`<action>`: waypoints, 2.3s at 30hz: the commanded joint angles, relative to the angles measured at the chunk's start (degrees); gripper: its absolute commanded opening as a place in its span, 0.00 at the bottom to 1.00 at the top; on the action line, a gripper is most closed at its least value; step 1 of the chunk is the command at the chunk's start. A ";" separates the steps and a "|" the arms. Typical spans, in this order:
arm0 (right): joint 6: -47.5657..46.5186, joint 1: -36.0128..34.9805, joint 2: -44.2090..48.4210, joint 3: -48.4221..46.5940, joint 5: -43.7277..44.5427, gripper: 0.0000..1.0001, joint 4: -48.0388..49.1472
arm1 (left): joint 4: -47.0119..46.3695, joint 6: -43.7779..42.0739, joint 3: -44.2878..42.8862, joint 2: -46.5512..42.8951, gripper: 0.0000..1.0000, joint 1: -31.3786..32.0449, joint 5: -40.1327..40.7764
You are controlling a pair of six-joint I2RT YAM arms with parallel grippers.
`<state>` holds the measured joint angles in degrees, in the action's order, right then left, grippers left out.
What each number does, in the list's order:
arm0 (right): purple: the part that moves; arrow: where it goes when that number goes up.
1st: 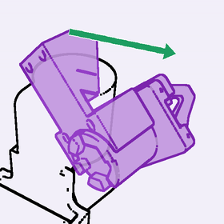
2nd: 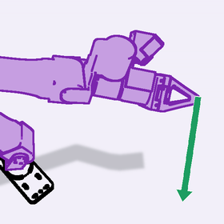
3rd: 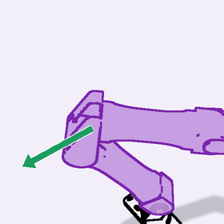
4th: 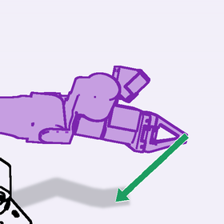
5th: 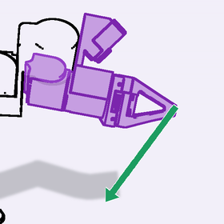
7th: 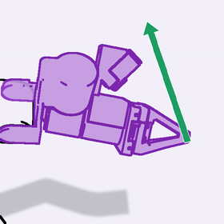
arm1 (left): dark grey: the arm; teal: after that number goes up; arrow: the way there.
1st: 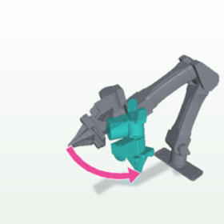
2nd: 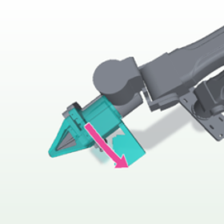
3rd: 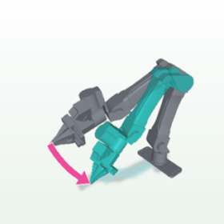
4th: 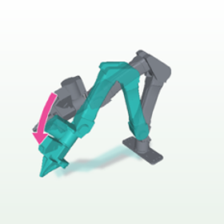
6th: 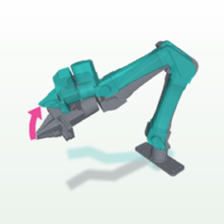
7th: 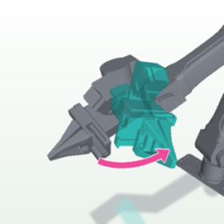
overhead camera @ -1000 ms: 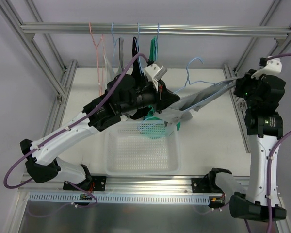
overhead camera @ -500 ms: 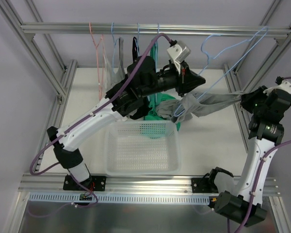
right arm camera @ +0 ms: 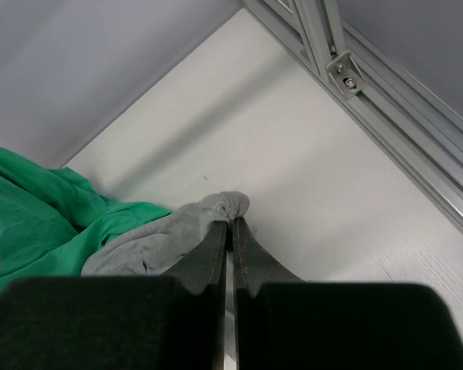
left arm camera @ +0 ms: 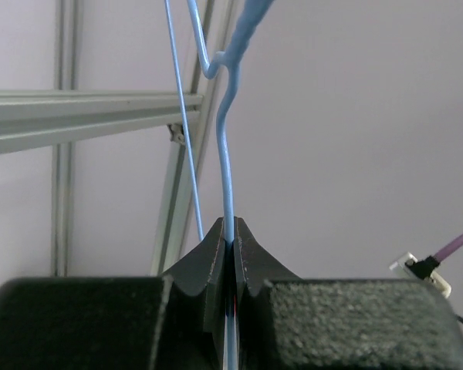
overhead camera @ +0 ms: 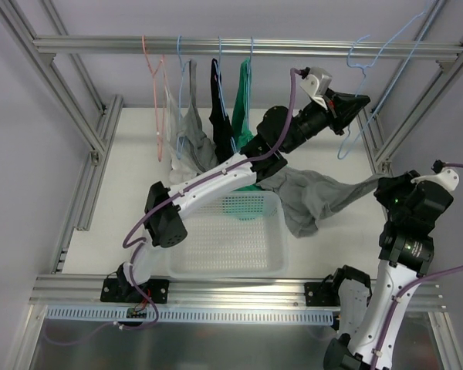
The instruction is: Remove the tank top from the hanger
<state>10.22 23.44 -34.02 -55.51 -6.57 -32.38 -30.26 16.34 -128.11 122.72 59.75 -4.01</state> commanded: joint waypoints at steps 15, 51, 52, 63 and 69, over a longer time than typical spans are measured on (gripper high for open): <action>3.58 0.20 -5.35 16.21 -16.63 0.27 13.04 | -1.92 -12.57 45.30 -38.68 0.00 6.61 28.96; 0.94 -0.41 -4.56 12.18 -17.78 0.99 10.85 | 65.95 1.95 -8.46 -14.35 0.00 0.47 35.74; 1.12 -0.41 -4.65 12.18 -17.95 0.99 10.85 | 66.03 1.51 -9.77 -14.00 0.00 0.20 35.57; 1.47 -0.50 -4.56 12.18 -18.57 1.00 11.02 | 65.59 -0.61 -16.11 -8.90 0.00 -6.22 29.77; 1.30 -0.59 -4.48 12.18 -19.36 0.99 11.38 | 63.13 -1.22 -18.31 -4.42 0.00 -7.98 28.62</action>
<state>11.64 23.22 -39.05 -40.91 -24.23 -22.55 35.42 16.53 -144.24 116.38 52.29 26.89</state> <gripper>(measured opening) 0.993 0.020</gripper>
